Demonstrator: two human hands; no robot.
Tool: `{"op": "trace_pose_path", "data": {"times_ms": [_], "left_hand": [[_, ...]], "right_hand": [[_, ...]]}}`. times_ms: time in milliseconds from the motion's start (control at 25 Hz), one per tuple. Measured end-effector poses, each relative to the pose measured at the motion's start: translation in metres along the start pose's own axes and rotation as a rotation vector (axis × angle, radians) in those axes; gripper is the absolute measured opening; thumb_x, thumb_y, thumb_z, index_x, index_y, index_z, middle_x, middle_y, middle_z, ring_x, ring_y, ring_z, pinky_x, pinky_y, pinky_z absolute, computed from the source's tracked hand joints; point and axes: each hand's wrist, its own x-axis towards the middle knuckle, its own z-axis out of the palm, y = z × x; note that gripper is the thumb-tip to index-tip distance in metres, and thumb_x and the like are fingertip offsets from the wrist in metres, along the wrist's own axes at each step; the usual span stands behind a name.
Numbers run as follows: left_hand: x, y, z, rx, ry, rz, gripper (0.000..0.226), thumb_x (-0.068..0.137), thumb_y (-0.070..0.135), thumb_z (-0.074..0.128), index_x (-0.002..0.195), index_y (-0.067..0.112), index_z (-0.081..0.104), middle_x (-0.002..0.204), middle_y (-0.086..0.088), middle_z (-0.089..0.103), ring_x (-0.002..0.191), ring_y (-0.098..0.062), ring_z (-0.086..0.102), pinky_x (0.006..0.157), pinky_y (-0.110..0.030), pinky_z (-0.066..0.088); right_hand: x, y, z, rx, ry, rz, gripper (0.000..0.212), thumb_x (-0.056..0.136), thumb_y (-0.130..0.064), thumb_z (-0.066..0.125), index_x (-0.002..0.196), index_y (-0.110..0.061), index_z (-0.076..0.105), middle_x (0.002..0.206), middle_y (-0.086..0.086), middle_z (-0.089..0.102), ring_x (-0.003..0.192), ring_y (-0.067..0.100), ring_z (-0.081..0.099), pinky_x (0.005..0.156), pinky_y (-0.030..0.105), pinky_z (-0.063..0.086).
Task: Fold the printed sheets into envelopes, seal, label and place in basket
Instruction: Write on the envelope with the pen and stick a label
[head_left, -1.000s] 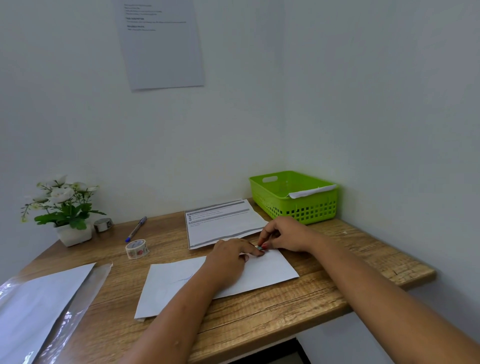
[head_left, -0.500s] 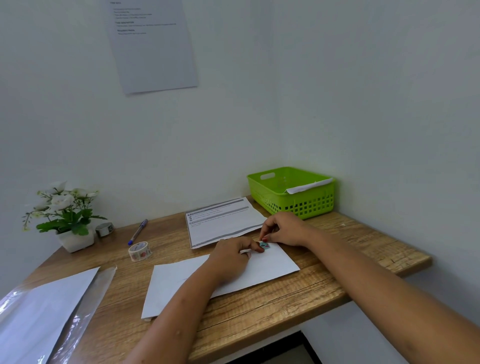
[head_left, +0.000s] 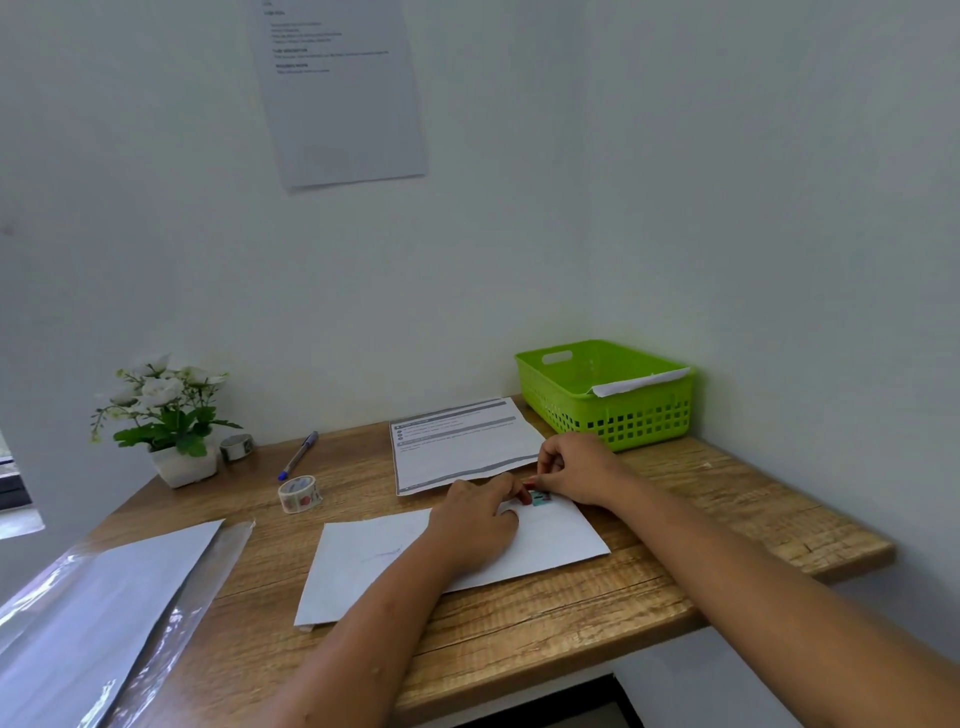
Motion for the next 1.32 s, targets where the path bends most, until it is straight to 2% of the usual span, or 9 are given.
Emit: {"op": "trace_pose_path", "data": {"times_ms": [200,360,480,680,840,1000,1160,1320], "left_hand": [[0.001,-0.004,0.003,0.054,0.020,0.011,0.033,0.090,0.019,0.035,0.115,0.036,0.048,0.114,-0.001,0.056,0.112,-0.021,0.039,0.088,-0.038,0.040],[-0.001,-0.001,0.003,0.043,0.053,-0.011,0.033,0.089,0.015,0.034,0.118,0.030,0.039,0.120,-0.007,0.054,0.112,-0.025,0.041,0.087,-0.038,0.039],[-0.002,-0.001,0.004,0.014,0.073,-0.022,0.031,0.088,0.015,0.035,0.117,0.027,0.033,0.122,-0.008,0.053,0.110,-0.027,0.043,0.087,-0.039,0.039],[-0.002,-0.002,0.002,-0.057,0.073,-0.012,0.031,0.089,0.014,0.037,0.117,0.026,0.034,0.131,0.003,0.055,0.117,-0.025,0.042,0.097,-0.042,0.038],[-0.005,-0.001,0.000,-0.091,0.083,-0.018,0.031,0.088,0.012,0.038,0.116,0.026,0.035,0.129,0.004,0.056,0.113,-0.025,0.046,0.096,-0.044,0.040],[-0.009,0.003,-0.001,-0.088,0.103,-0.015,0.030,0.091,0.013,0.039,0.117,0.028,0.035,0.127,-0.002,0.057,0.111,-0.025,0.047,0.095,-0.044,0.041],[-0.010,0.003,0.000,-0.063,0.118,-0.025,0.033,0.093,0.010,0.035,0.121,0.028,0.035,0.118,-0.014,0.055,0.109,-0.029,0.047,0.093,-0.043,0.041],[-0.010,0.005,0.000,-0.034,0.123,-0.027,0.036,0.094,0.009,0.034,0.124,0.028,0.036,0.116,-0.016,0.054,0.108,-0.030,0.047,0.092,-0.042,0.041]], "right_hand": [[-0.002,0.006,-0.009,0.140,-0.142,-0.013,0.020,0.075,-0.019,0.079,0.091,-0.011,0.069,0.071,0.002,0.061,0.070,0.012,0.056,0.069,0.025,0.045],[-0.001,0.008,-0.016,0.181,-0.249,-0.007,0.029,0.073,-0.020,0.081,0.098,-0.013,0.068,0.079,0.000,0.062,0.075,0.011,0.058,0.078,0.029,0.048],[-0.001,0.008,-0.015,0.173,-0.257,0.007,0.032,0.069,-0.027,0.084,0.096,-0.016,0.069,0.079,-0.002,0.061,0.074,0.011,0.057,0.075,0.028,0.047],[-0.004,0.004,-0.012,0.113,-0.179,0.030,0.033,0.064,-0.038,0.085,0.087,-0.021,0.068,0.072,-0.008,0.059,0.068,0.006,0.054,0.058,0.019,0.038],[-0.002,0.004,-0.010,0.113,-0.172,0.022,0.022,0.072,-0.029,0.081,0.087,-0.019,0.068,0.074,-0.005,0.058,0.075,0.012,0.055,0.065,0.022,0.042],[0.003,0.004,-0.009,0.068,-0.161,-0.010,0.015,0.077,-0.025,0.077,0.086,-0.019,0.068,0.073,-0.005,0.058,0.071,0.010,0.054,0.062,0.022,0.042],[0.003,0.007,-0.012,0.110,-0.250,-0.015,0.020,0.075,-0.026,0.079,0.091,-0.018,0.068,0.071,-0.004,0.058,0.070,0.010,0.054,0.069,0.025,0.043],[0.001,0.006,-0.016,0.161,-0.294,0.015,0.031,0.070,-0.029,0.083,0.095,-0.018,0.069,0.075,-0.004,0.060,0.072,0.009,0.056,0.071,0.024,0.044]]}}
